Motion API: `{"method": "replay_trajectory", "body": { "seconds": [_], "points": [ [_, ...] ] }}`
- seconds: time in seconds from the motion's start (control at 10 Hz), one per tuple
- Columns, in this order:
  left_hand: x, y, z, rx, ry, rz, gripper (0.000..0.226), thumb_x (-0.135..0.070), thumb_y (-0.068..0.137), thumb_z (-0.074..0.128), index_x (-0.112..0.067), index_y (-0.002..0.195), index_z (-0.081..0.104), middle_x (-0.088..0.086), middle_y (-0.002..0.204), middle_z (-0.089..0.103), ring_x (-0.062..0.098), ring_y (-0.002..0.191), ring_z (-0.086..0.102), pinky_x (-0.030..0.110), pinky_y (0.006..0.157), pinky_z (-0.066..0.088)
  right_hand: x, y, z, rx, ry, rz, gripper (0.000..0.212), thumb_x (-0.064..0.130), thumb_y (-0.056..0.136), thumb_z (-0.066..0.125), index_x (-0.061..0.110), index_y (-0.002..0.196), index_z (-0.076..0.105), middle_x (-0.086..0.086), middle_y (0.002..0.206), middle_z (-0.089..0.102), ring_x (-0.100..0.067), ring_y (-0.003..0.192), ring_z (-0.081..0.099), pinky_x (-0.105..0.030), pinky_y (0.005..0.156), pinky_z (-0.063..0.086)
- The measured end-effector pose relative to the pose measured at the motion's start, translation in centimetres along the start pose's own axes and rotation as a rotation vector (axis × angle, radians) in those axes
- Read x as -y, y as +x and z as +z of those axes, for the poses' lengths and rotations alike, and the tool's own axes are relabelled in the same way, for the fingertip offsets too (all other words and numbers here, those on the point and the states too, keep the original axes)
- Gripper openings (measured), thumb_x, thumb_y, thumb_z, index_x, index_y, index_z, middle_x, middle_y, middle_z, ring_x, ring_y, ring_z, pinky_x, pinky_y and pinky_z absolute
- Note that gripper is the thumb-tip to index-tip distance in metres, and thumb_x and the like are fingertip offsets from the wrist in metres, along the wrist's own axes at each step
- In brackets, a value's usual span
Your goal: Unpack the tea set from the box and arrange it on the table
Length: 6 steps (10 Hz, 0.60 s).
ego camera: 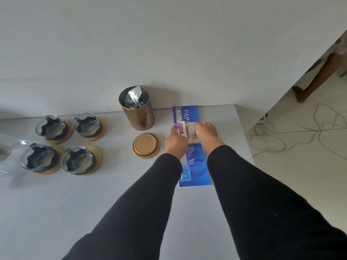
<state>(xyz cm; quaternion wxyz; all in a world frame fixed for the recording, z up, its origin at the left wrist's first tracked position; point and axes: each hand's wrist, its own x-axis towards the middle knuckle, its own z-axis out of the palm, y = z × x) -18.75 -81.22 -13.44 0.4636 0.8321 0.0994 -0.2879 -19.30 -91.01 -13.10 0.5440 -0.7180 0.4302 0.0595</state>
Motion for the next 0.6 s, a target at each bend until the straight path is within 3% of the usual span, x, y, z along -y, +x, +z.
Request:
{"method": "replay_trajectory", "body": {
  "seconds": [0.1,0.2,0.3,0.4,0.5,0.6],
  "points": [
    [0.0,0.0,-0.2,0.026,0.043,-0.014,0.041,-0.024,0.102,0.041,-0.02,0.141,0.03,0.007,0.116,0.057,0.023,0.105,0.062,0.031,0.075,0.053,0.1,-0.2,0.2,0.009,-0.002,-0.001,0.012,0.027,0.094,0.044,0.017,0.102,0.045,0.001,0.07,0.048,-0.012,0.061,0.046,-0.025,0.05,0.03],
    [0.0,0.0,-0.3,0.047,0.039,-0.028,0.042,-0.025,0.102,0.041,-0.02,0.141,0.028,0.008,0.123,0.056,0.024,0.108,0.061,0.032,0.078,0.054,0.2,-0.3,0.5,0.039,0.015,-0.014,0.022,0.026,0.093,0.045,0.02,0.114,0.048,-0.002,0.089,0.052,-0.019,0.079,0.048,-0.025,0.055,0.031],
    [0.0,-0.2,-0.5,0.056,0.009,-0.035,0.044,-0.025,0.101,0.042,-0.018,0.143,0.027,0.007,0.12,0.056,0.023,0.108,0.062,0.029,0.073,0.052,0.5,-0.7,0.5,0.028,0.049,-0.005,0.027,0.025,0.092,0.045,0.021,0.119,0.047,-0.005,0.104,0.049,-0.018,0.077,0.048,-0.025,0.058,0.033],
    [0.1,-0.5,-0.7,0.064,-0.028,-0.039,0.05,-0.024,0.1,0.042,-0.02,0.146,0.023,0.008,0.125,0.056,0.024,0.111,0.06,0.033,0.085,0.054,0.7,-0.9,0.6,-0.024,0.057,-0.017,0.017,0.026,0.091,0.044,0.024,0.108,0.042,-0.007,0.103,0.05,-0.015,0.069,0.047,-0.024,0.05,0.03],
    [-0.2,-1.6,-1.5,0.066,-0.012,-0.058,0.057,-0.026,0.101,0.041,-0.021,0.151,0.015,0.007,0.128,0.052,0.02,0.109,0.058,0.033,0.086,0.054,1.2,-1.7,0.6,-0.062,0.086,-0.033,0.038,0.025,0.092,0.044,0.014,0.128,0.046,-0.005,0.104,0.048,-0.019,0.081,0.047,-0.024,0.052,0.03],
    [0.0,-3.0,-2.5,-0.02,0.055,0.031,0.052,-0.017,0.102,0.036,-0.012,0.15,0.017,0.014,0.135,0.049,0.027,0.116,0.055,0.035,0.091,0.047,1.6,-3.1,0.4,-0.057,0.09,-0.073,0.035,0.026,0.093,0.045,0.014,0.126,0.046,-0.001,0.096,0.048,-0.015,0.073,0.048,-0.025,0.054,0.033]
  ]
}}
